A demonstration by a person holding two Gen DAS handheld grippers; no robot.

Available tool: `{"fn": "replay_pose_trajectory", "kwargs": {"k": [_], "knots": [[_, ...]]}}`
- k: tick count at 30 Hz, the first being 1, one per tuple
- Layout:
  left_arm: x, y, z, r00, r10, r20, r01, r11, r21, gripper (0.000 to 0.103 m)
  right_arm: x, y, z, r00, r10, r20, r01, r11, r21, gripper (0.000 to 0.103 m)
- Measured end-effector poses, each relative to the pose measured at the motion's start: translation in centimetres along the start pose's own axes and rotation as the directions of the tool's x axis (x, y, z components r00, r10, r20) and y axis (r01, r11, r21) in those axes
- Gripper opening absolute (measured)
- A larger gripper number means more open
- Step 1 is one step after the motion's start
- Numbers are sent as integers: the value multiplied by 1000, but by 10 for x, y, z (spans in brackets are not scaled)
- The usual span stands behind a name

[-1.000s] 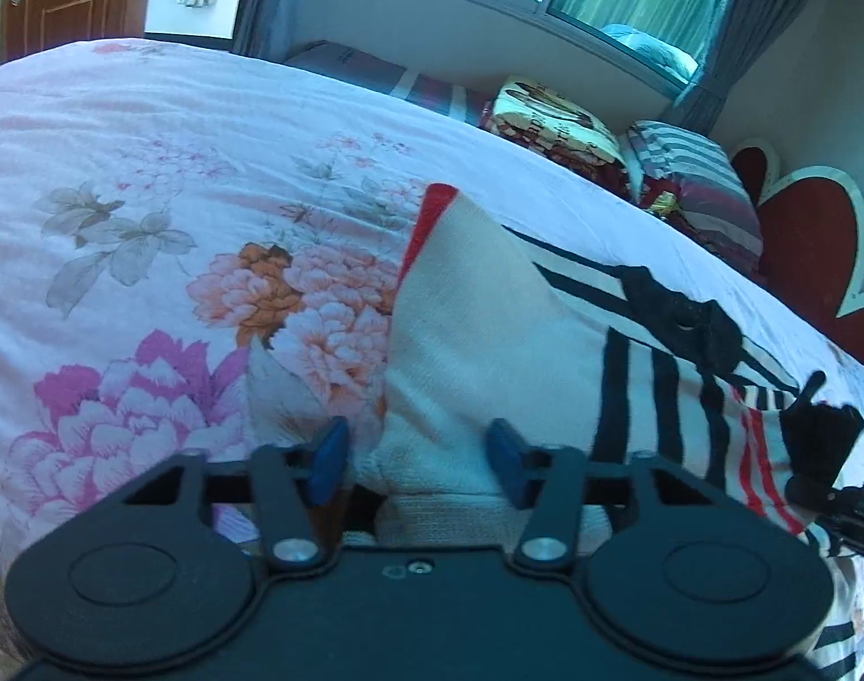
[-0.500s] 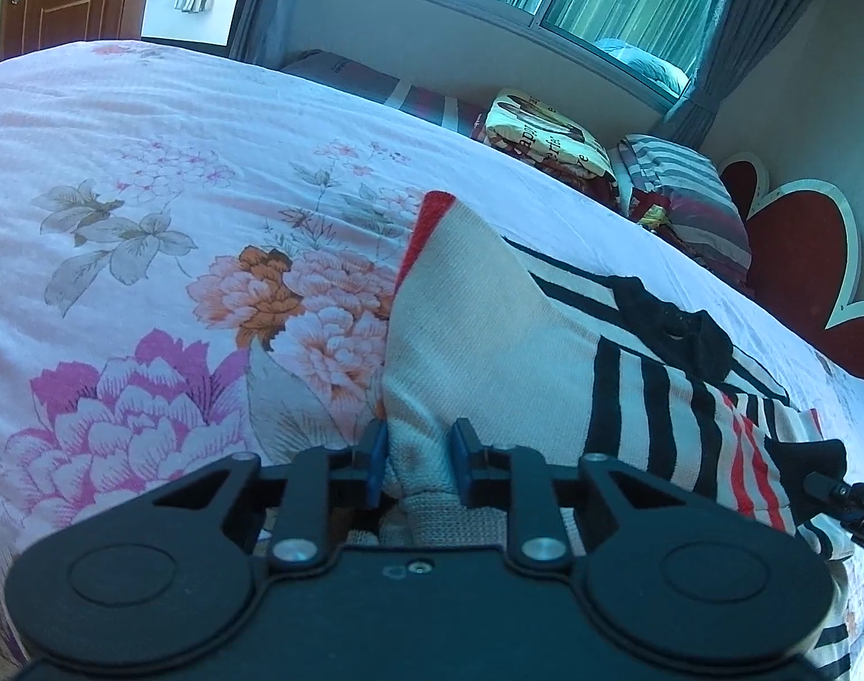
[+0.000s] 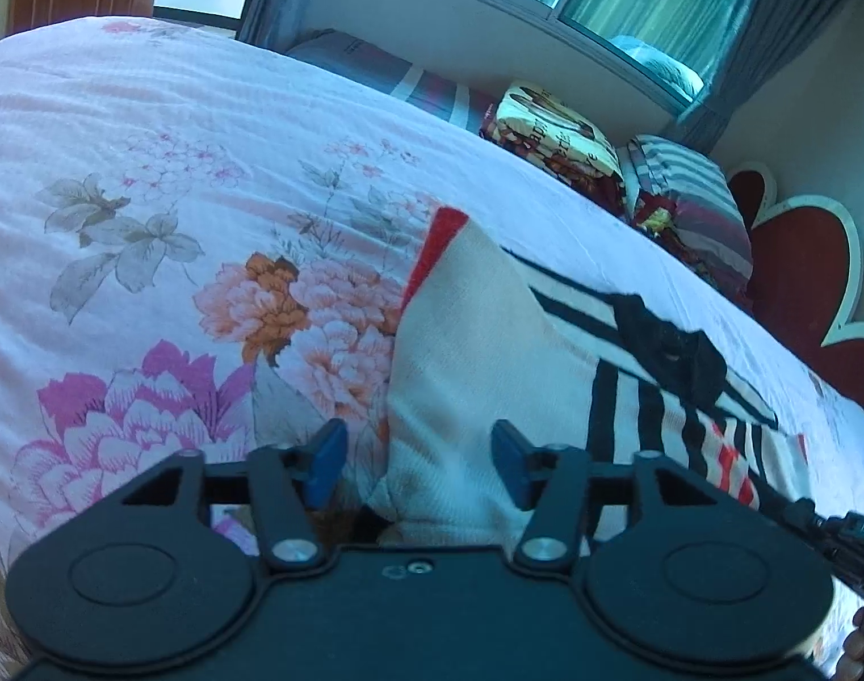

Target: Fold small clothes

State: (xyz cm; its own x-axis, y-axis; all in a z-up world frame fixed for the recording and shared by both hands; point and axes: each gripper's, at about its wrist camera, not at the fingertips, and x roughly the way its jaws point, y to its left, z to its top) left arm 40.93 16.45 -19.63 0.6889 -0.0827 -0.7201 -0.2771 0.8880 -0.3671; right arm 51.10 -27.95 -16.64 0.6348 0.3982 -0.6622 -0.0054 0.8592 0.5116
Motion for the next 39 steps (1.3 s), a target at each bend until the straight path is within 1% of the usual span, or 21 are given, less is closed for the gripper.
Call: {"fn": "replay_pose_trajectory", "kwargs": {"k": [2, 4, 8, 9, 11, 12, 13, 14, 16, 18, 19, 21, 22, 24, 27, 28, 32, 34, 35, 36, 39], "knots": [[4, -2, 6, 1000, -1, 5, 1, 1000, 4, 63, 2, -3, 1, 1000, -4, -3, 4, 1000, 19, 14], [10, -5, 13, 1000, 0, 8, 0, 1000, 12, 63, 3, -5, 3, 1000, -19, 6, 19, 1000, 21, 51], [30, -6, 25, 1000, -11, 2, 11, 1000, 3, 60, 10, -1, 6, 1000, -20, 4, 20, 1000, -19, 52], [35, -6, 28, 1000, -14, 2, 14, 1000, 0, 55, 12, 0, 7, 1000, -24, 5, 24, 999, -30, 50], [46, -6, 34, 1000, -12, 6, 12, 1000, -3, 50, 16, 4, 7, 999, -37, 2, 37, 998, -54, 37], [50, -7, 37, 1000, -11, 9, 11, 1000, -5, 49, 18, 5, 7, 999, -36, 4, 37, 997, -67, 27], [54, -7, 40, 1000, -10, 12, 10, 1000, -7, 47, 18, 7, 7, 999, -37, 8, 38, 996, -83, 13], [58, -7, 43, 1000, -13, 15, 13, 1000, -8, 44, 20, 9, 6, 999, -42, 13, 43, 994, -102, 10], [64, -8, 47, 999, -27, 20, 28, 1000, -8, 37, 19, 12, 6, 999, -39, 32, 43, 991, -128, 8], [65, -10, 48, 999, -20, 45, 20, 1000, 5, 20, 16, 16, 7, 996, -31, 78, 43, 987, -152, 4], [66, -10, 48, 998, -10, 55, 9, 1000, 3, 18, 13, 17, 8, 994, -34, 105, 51, 985, -164, 1], [69, -6, 50, 998, 10, 68, -8, 1000, -21, 14, 9, 19, 9, 986, -53, 158, 85, 976, -199, 1], [71, -4, 50, 997, 17, 71, -15, 999, -29, 14, 13, 17, 9, 985, -78, 153, 109, 972, -209, 1], [75, -1, 51, 997, 23, 74, -21, 999, -27, 13, 29, 3, 5, 990, -111, 83, 124, 977, -172, 1], [75, -1, 52, 996, 27, 83, -25, 999, -30, 13, 29, -1, 6, 991, -102, 87, 115, 980, -164, 1], [75, 0, 52, 996, 24, 82, -21, 999, -39, 13, 27, 0, 7, 990, -106, 93, 120, 980, -158, 1], [62, -2, 55, 994, 44, 101, -43, 999, -10, 31, 10, 0, 14, 984, -103, 142, 123, 982, -142, 1], [51, -3, 56, 992, 57, 115, -58, 998, 1, 48, 4, 4, 15, 983, -97, 153, 120, 981, -152, 2], [45, -4, 55, 990, 67, 125, -68, 998, 7, 58, 2, 7, 15, 984, -89, 153, 113, 981, -158, 2], [36, -6, 53, 988, 65, 141, -68, 997, 19, 62, 0, 10, 15, 985, -79, 150, 105, 980, -169, 2], [14, -14, 45, 987, 36, 154, -48, 996, 75, 63, 1, 19, 10, 989, -78, 123, 103, 971, -215, 3]]}}
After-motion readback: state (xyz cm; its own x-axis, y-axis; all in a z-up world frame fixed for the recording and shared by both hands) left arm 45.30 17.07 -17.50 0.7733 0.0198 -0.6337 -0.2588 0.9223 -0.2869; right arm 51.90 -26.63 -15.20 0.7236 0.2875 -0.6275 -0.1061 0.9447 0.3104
